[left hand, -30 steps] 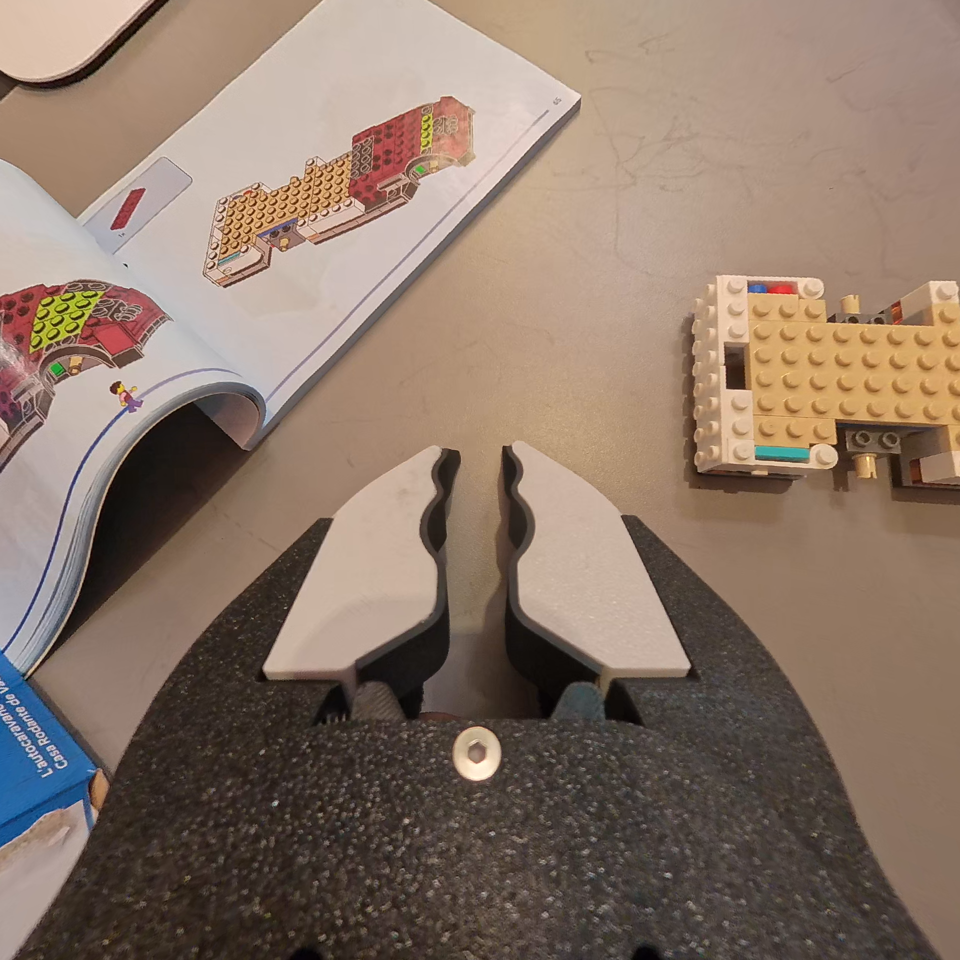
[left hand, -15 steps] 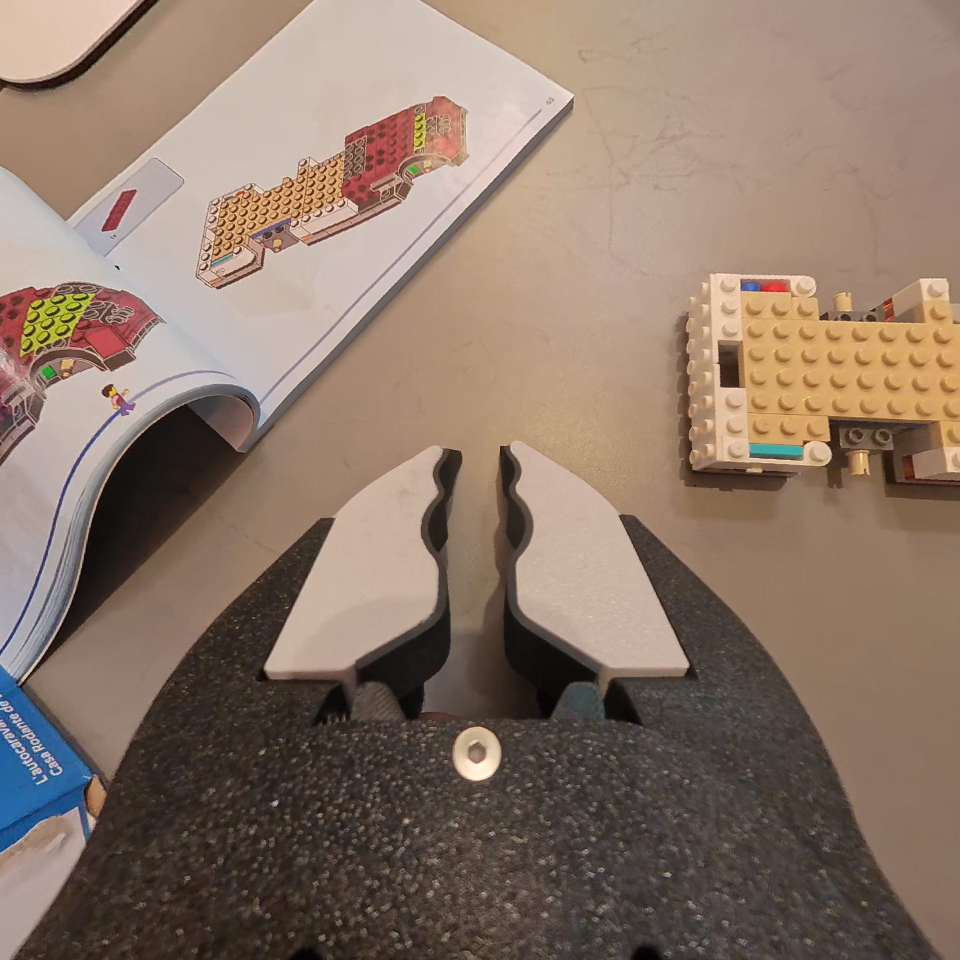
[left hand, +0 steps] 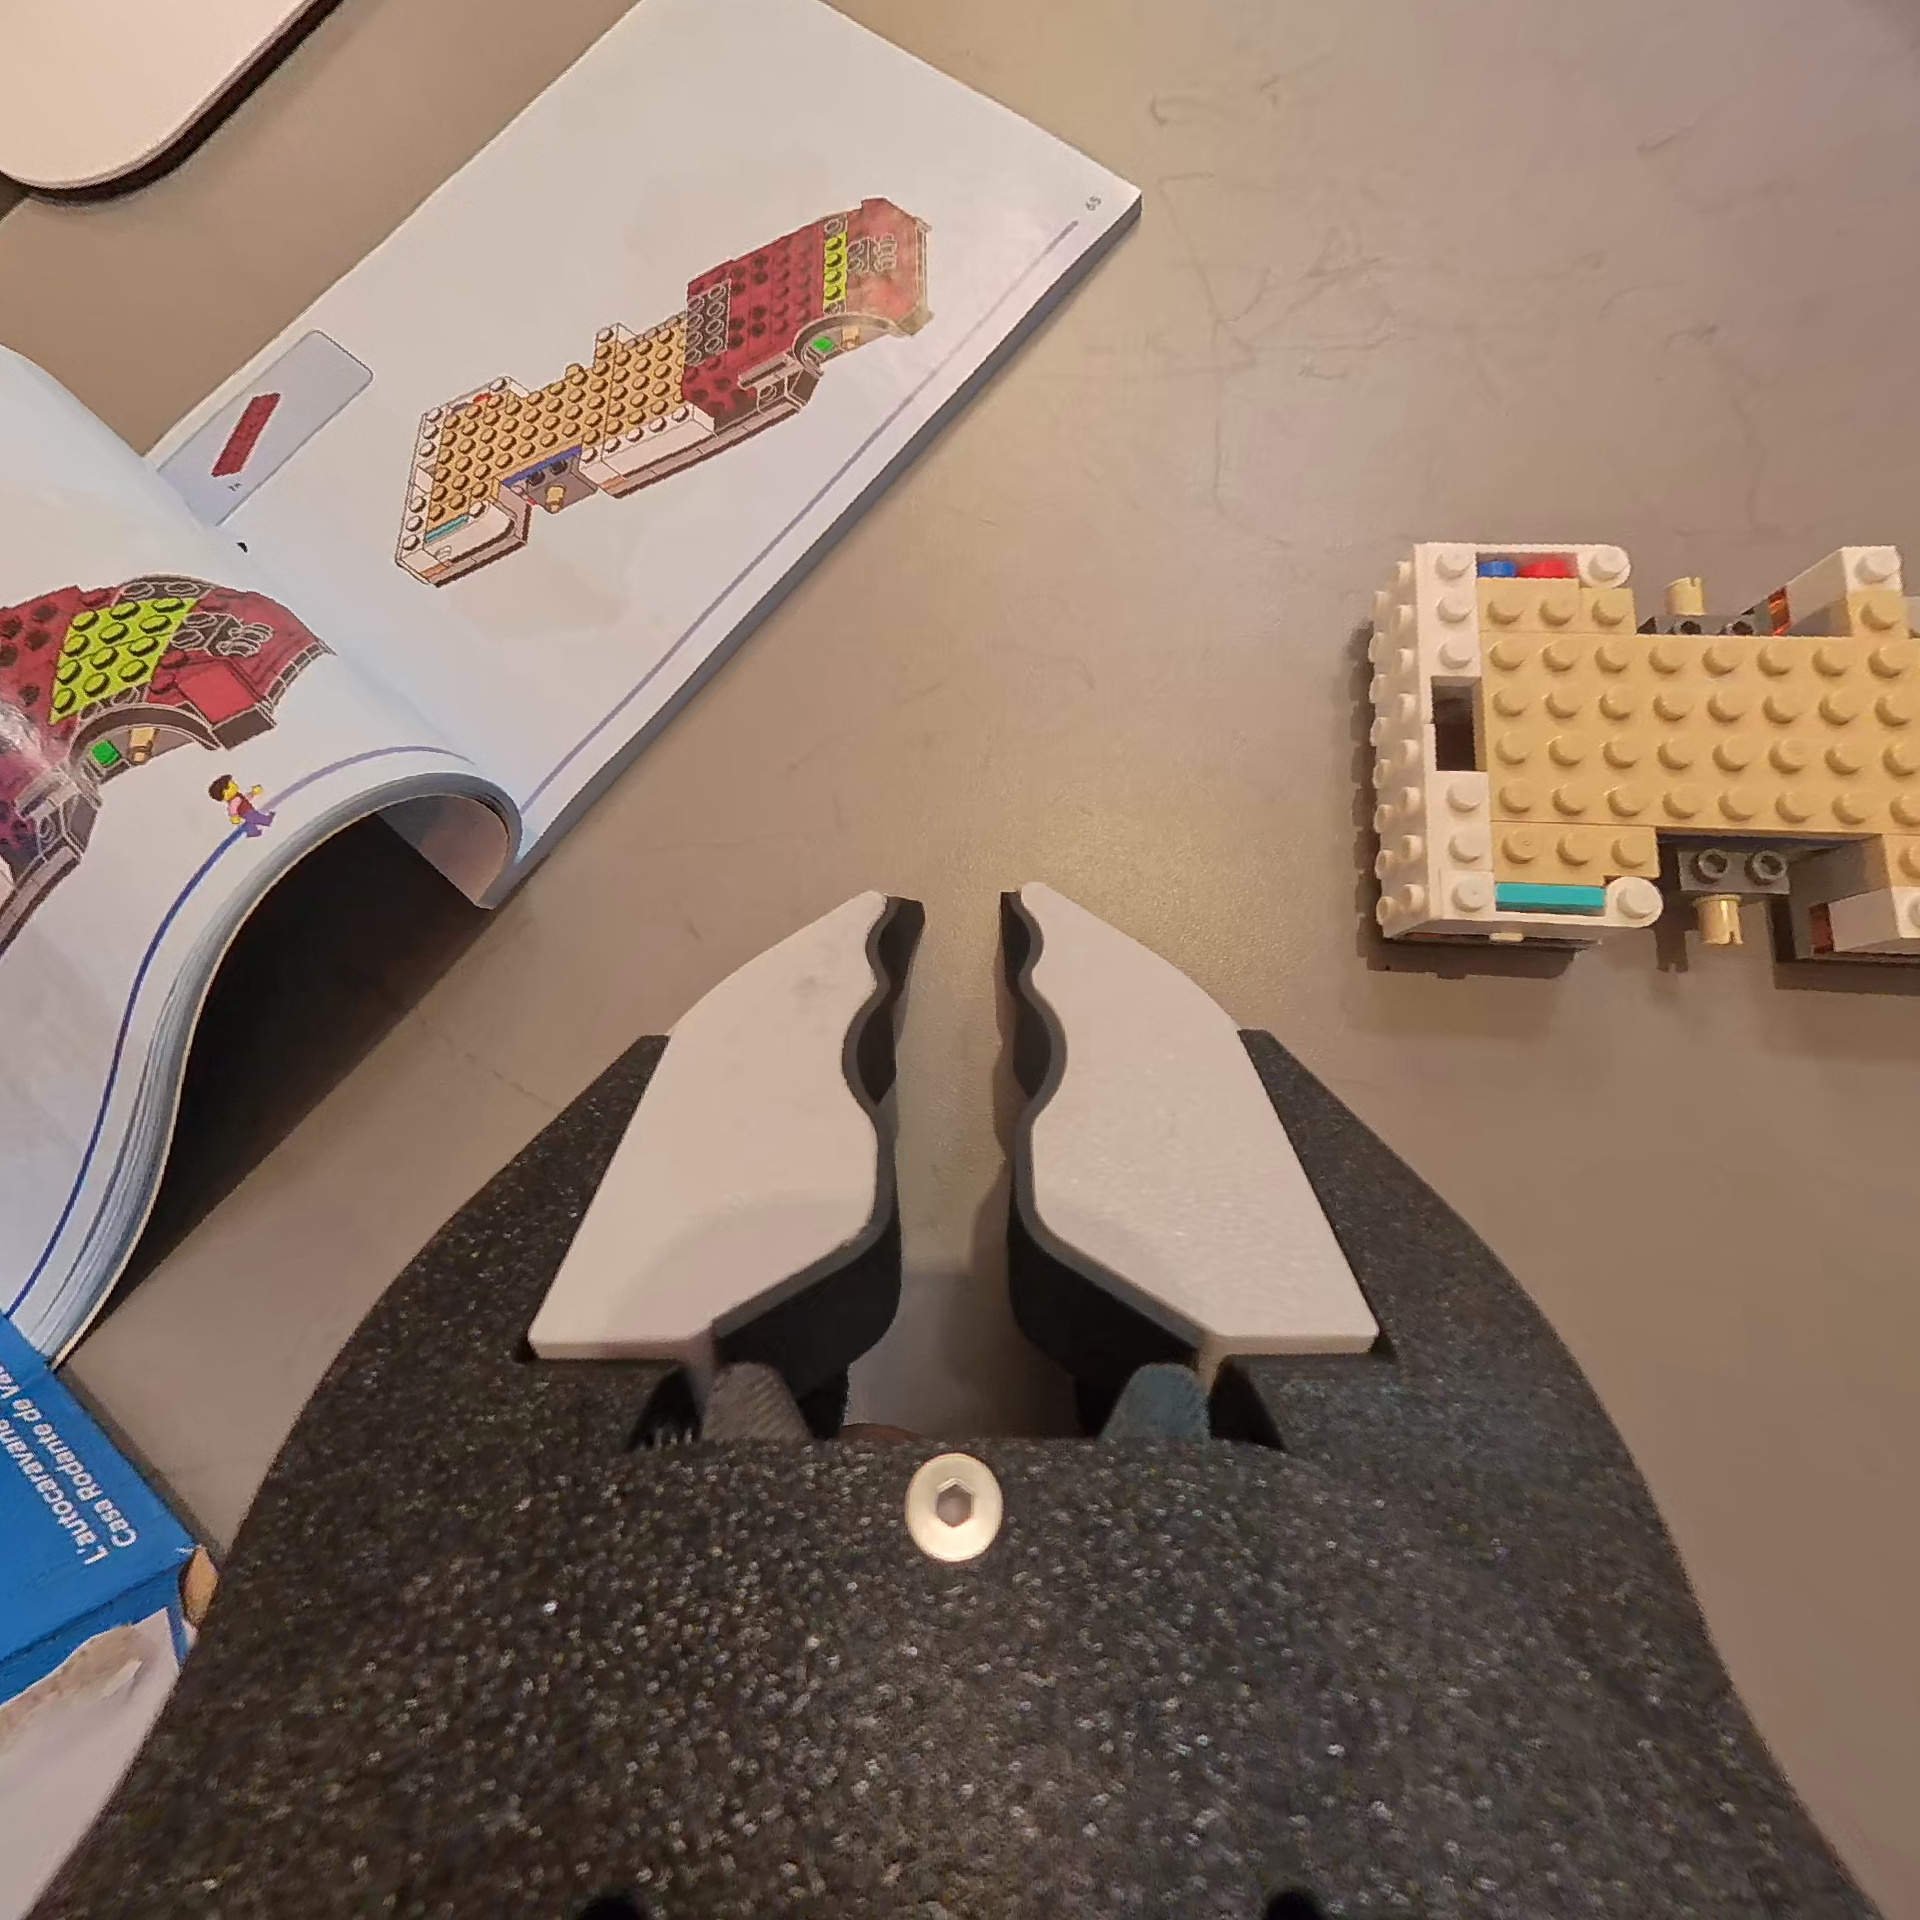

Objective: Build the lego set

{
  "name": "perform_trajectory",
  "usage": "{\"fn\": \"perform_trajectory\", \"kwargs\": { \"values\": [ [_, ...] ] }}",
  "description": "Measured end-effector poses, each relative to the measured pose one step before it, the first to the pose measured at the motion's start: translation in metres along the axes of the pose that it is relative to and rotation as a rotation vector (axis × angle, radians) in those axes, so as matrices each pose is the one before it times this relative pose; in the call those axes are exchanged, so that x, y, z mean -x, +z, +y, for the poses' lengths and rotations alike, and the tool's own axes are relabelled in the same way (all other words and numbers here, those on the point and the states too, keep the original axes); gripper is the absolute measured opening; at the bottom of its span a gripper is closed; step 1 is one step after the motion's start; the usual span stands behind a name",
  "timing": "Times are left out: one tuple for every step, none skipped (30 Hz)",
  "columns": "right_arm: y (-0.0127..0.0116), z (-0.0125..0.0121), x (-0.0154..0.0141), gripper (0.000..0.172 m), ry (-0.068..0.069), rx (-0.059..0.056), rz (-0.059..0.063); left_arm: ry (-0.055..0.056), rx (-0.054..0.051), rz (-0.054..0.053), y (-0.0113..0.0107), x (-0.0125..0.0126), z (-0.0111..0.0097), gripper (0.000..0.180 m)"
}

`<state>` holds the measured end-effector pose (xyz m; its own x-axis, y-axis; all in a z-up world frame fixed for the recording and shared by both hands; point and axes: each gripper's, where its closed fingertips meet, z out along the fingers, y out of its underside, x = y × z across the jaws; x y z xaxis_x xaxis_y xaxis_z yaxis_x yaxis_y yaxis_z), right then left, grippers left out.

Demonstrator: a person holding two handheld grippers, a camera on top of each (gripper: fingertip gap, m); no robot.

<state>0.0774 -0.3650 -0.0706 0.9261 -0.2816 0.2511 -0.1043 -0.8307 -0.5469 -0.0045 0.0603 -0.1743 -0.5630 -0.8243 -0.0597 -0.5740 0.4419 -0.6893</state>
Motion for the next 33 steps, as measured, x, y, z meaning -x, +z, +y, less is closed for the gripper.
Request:
{"fn": "perform_trajectory", "kwargs": {
  "values": [
    [-0.00087, 0.00588, -0.01339, 0.016, 0.0164, 0.0192, 0.0467, -0.0027, 0.0012, 0.004, 0.00014, -0.00011, 0.00011, 0.018],
    [-0.00072, 0.00541, -0.01101, 0.016, 0.0173, 0.0148, 0.0318, -0.0019, 0.0008, 0.0038, 0.00015, -0.00016, 0.00007, 0.018],
    [-0.00083, 0.00369, -0.00814, 0.016, 0.0174, 0.0058, 0.0169, -0.0009, 0.0001, 0.0021, 0.00004, -0.00007, -0.00001, 0.018],
    [-0.00084, 0.00245, -0.00609, 0.016, 0.0177, 0.0002, 0.0096, -0.0002, 0.0001, 0.001, 0.0, -0.00015, 0.00001, 0.018],
    [-0.00072, 0.00165, -0.00444, 0.016, 0.0161, -0.0013, 0.006, 0.0002, 0.0, -0.0001, 0.0, 0.00003, 0.0, 0.018],
    [-0.00079, 0.00118, -0.00275, 0.016, 0.0116, -0.001, 0.0031, 0.0002, 0.0, -0.0003, 0.00004, -0.00003, -0.00005, 0.018],
    [-0.0006, 0.00084, -0.00119, 0.016, 0.0054, -0.0007, 0.0015, 0.0, 0.0, -0.0001, -0.00003, 0.0001, 0.00004, 0.018],
    [-0.00069, 0.00047, 0.00023, 0.016, 0.0004, -0.0011, 0.0004, 0.0001, 0.0, -0.0003, 0.00004, -0.00005, -0.00005, 0.018],
    [-0.00069, 0.00046, 0.00168, 0.016, -0.001, -0.0007, -0.0034, 0.0001, 0.0, -0.0001, 0.0, 0.00001, 0.0, 0.018],
    [-0.00056, 0.0006, 0.00316, 0.016, -0.0008, 0.0002, -0.0084, 0.0, 0.0, -0.0002, 0.0, 0.00002, 0.0, 0.018],
    [-0.00031, 0.00064, 0.00426, 0.016, -0.0014, -0.0001, -0.012, 0.0002, -0.0001, -0.0005, 0.0, 0.00007, -0.00001, 0.018],
    [0.00005, 0.00072, 0.00459, 0.016, -0.0025, -0.0002, -0.0124, -0.0002, 0.0001, 0.0002, -0.00002, 0.00002, -0.00012, 0.018],
    [0.00024, 0.00115, 0.00397, 0.016, -0.0034, 0.0016, -0.0091, -0.0005, 0.0001, 0.0008, -0.00001, -0.00013, 0.00001, 0.018],
    [0.00051, 0.0014, 0.0031, 0.015, -0.0036, 0.0036, -0.0055, -0.0001, 0.0, 0.0002, 0.0, -0.00004, 0.0, 0.018],
    [0.00048, 0.00121, 0.0024, 0.016, -0.0025, 0.0038, -0.0046, 0.0003, 0.0, -0.0003, 0.00006, 0.00011, -0.00006, 0.018],
    [0.00054, 0.00106, 0.00189, 0.016, -0.0004, 0.0025, -0.0048, -0.0005, 0.0001, 0.0008, 0.00001, 0.0, 0.0, 0.018],
    [0.00031, 0.0007, 0.00138, 0.016, 0.001, 0.0012, -0.0045, -0.0007, 0.0001, 0.0009, 0.00005, -0.00011, -0.00004, 0.018],
    [0.00024, 0.00036, 0.001, 0.016, 0.0011, 0.0001, -0.0035, 0.0004, -0.0001, -0.0006, -0.00009, -0.00003, -0.00007, 0.019],
    [0.00027, 0.00026, 0.0006, 0.016, 0.0012, -0.0004, -0.0028, 0.0006, -0.0001, -0.001, 0.00008, 0.00001, -0.0001, 0.019],
    [0.00023, 0.00003, 0.00026, 0.016, 0.0016, -0.0004, -0.0014, -0.0003, 0.0001, 0.0003, -0.00011, 0.00002, -0.00002, 0.019],
    [0.00039, -0.00001, 0.00009, 0.016, 0.0015, -0.0004, -0.0004, 0.0, 0.0, 0.0001, 0.00004, -0.00009, -0.00005, 0.019],
    [0.0004, -0.00002, 0.00017, 0.016, 0.0009, -0.0004, -0.0014, 0.0004, -0.0001, -0.0008, 0.00004, 0.00005, -0.00006, 0.019],
    [0.00039, 0.0, 0.00021, 0.016, 0.0004, -0.0003, -0.0019, 0.0002, -0.0001, -0.0004, -0.00013, 0.00001, -0.00002, 0.019],
    [0.00041, -0.00004, 0.00012, 0.016, 0.0004, 0.0, -0.001, -0.0002, 0.0001, 0.0003, 0.00005, 0.00001, -0.00005, 0.019],
    [0.0005, 0.00004, 0.00006, 0.016, 0.0006, 0.0004, -0.0009, 0.0001, 0.0, 0.0, 0.00004, -0.00007, -0.00005, 0.019],
    [0.00068, 0.00017, 0.00021, 0.016, 0.001, 0.0007, -0.0022, 0.0, 0.0, -0.0001, 0.0, 0.00001, 0.0, 0.019],
    [0.00057, 0.00012, 0.00039, 0.016, 0.0016, -0.0001, -0.003, 0.0, 0.0, 0.0, 0.0, 0.00001, 0.0, 0.019],
    [0.00052, 0.00001, 0.00036, 0.016, 0.0022, -0.0011, -0.0029, 0.0, 0.0, 0.0001, 0.0, -0.00001, 0.0, 0.019],
    [0.00066, 0.00001, 0.00029, 0.016, 0.002, -0.0007, -0.0027, -0.0002, 0.0001, 0.0003, 0.0, -0.00005, 0.00001, 0.019],
    [0.00064, 0.00019, 0.00022, 0.016, 0.0011, 0.0001, -0.0019, 0.0001, -0.0001, -0.0001, 0.00004, -0.00006, -0.00005, 0.019],
    [0.00061, 0.0002, 0.00018, 0.016, 0.0003, 0.0006, -0.001, 0.0002, 0.0, -0.0003, 0.0, 0.00005, -0.00001, 0.019],
    [0.00061, 0.00024, 0.00014, 0.016, 0.0003, 0.0011, -0.0014, -0.0003, 0.0001, 0.0004, 0.00002, 0.00007, 0.0, 0.019],
    [0.00051, 0.00021, 0.00014, 0.016, 0.0002, 0.0013, -0.0016, 0.0, 0.0, 0.0002, 0.0, -0.00003, 0.0, 0.019]
  ]
}}
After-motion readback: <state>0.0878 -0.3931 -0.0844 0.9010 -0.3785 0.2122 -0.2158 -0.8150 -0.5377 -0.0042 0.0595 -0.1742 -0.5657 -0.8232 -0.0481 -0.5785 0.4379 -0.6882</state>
